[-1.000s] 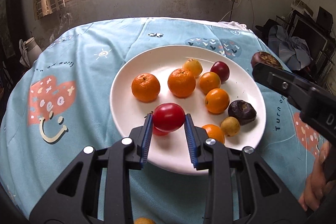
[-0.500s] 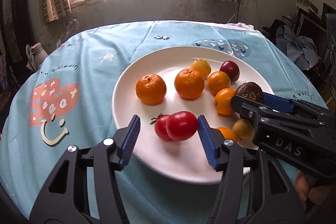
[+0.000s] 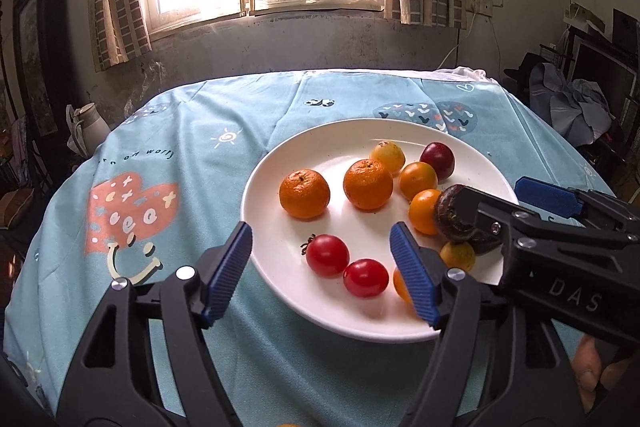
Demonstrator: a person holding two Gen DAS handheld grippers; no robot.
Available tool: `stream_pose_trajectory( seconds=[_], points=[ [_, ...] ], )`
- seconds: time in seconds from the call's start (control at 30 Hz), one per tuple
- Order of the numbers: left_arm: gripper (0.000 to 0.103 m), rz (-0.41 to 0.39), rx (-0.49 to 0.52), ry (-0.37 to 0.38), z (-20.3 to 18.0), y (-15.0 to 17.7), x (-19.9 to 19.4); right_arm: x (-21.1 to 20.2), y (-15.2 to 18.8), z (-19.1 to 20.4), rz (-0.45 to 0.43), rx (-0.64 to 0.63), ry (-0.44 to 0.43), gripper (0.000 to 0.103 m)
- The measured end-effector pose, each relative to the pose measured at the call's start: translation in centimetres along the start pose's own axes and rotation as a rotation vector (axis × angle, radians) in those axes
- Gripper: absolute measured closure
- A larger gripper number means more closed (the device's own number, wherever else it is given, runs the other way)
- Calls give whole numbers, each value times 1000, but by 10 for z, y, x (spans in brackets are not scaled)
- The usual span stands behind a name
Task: Organize fruits
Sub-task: 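Grasp a dark passion fruit with the left tool while the right tool grasps a large yellow orange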
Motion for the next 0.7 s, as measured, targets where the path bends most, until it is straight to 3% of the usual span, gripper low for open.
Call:
stream_pose_trajectory(
  seconds=[0.2,0.4,0.63,0.7],
  points=[
    [22,-45,34,-60,8,5,-37,-41,17,13,-31,-12,-48,32],
    [17,-87,16,-81,20,26,-79,-88,57,19,-59,-23,-102,32],
    [13,-59,-13,-144,46,76,-115,-99,137,55,89,-192,-175,32],
    [7,-67,-32,-164,55,88,-127,-97,152,64,111,-240,-182,32]
  ],
)
Point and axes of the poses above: each gripper's, at about its wrist camera, not at the fingertips, and x roughly the way its jaws point, z to its left, y to its underside, the point moved 8 cm from there along x, roughly the way its jaws point, and after that the axes turned 10 degrees about x, right-handed, at the moved point
